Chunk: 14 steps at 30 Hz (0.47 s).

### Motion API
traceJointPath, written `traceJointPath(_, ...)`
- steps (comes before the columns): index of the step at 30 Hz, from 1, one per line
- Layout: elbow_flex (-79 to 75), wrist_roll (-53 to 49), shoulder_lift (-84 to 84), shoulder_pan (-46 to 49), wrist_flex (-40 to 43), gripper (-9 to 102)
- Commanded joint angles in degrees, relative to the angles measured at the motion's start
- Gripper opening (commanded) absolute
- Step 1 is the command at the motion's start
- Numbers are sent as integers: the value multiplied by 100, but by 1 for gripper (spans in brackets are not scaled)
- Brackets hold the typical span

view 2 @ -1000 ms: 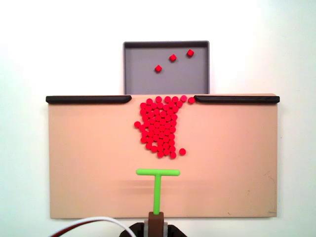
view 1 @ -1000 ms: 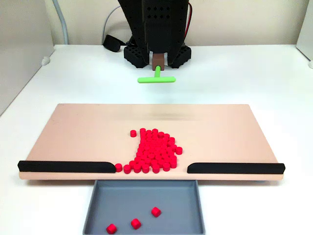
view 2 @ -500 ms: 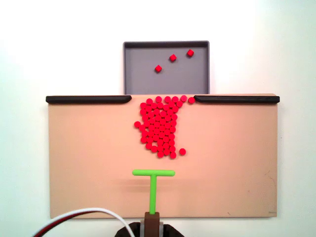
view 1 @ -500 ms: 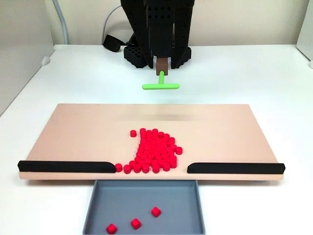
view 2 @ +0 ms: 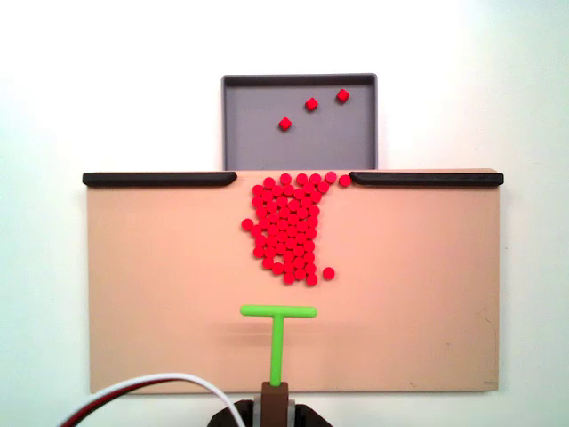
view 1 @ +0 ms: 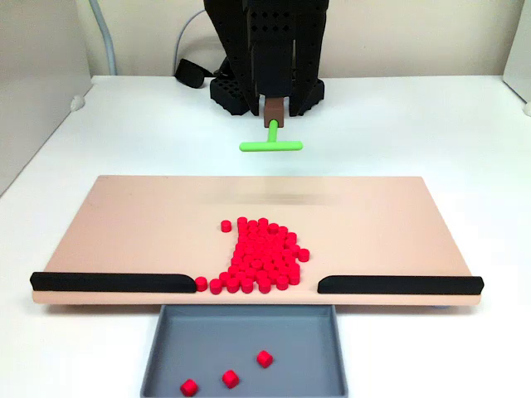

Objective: Gather the right side granules

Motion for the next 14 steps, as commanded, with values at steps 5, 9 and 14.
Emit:
traceJointPath(5,-123,-18,176,-79,-18,0)
traceJointPath(9,-123,-44,202,-123,-18,0)
traceJointPath(14,-123,-62,246,-123,-9,0)
